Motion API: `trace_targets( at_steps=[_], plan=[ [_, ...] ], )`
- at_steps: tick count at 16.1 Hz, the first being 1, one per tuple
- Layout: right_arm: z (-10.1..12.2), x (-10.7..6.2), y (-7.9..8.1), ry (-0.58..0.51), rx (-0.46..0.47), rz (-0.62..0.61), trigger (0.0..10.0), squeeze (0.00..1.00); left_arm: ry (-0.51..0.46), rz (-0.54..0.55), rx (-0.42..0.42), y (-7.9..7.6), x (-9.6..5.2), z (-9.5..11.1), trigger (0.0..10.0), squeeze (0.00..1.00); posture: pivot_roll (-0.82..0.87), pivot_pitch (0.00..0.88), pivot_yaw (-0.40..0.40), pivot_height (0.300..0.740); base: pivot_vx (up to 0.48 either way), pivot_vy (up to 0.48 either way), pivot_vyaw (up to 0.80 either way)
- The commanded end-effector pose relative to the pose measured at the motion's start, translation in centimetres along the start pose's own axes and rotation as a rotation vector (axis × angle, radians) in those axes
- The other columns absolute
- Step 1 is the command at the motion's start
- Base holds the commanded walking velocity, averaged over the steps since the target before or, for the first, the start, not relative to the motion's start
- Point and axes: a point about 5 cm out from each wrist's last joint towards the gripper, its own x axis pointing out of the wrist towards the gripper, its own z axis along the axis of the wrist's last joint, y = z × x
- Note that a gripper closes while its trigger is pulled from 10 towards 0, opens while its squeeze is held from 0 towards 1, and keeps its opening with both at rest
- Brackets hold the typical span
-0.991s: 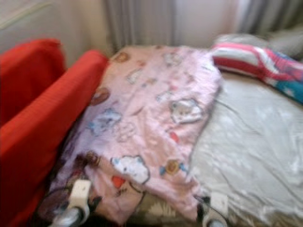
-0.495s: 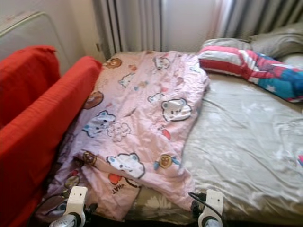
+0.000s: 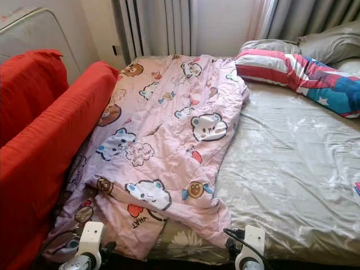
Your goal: Clean up the room
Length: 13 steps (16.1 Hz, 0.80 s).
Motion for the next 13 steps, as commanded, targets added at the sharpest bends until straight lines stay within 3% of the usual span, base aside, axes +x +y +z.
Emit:
trace_targets(
  at_steps=[1,4,13],
  plan=[
    [-0.47,-0.13,-0.12,0.012,0.009,-0.008,10.0,0.0,0.028,-0.001,0.023,0.11,-0.19,-0.74,10.0,0.0,-0.03,0.073,0.016,0.74,0.0,0.0,0.0],
    [-0.52,-0.14,-0.13,0.014,0.005,-0.01,10.0,0.0,0.025,-0.005,0.025,-0.12,-0.16,-0.7,10.0,0.0,-0.03,0.076,0.015,0.74,0.0,0.0,0.0],
    [-0.53,-0.17,-0.37,0.013,0.011,-0.013,10.0,0.0,0.026,-0.005,0.025,-0.31,-0.15,-0.73,10.0,0.0,-0.04,0.085,0.01,0.74,0.269,0.0,0.0]
  ],
)
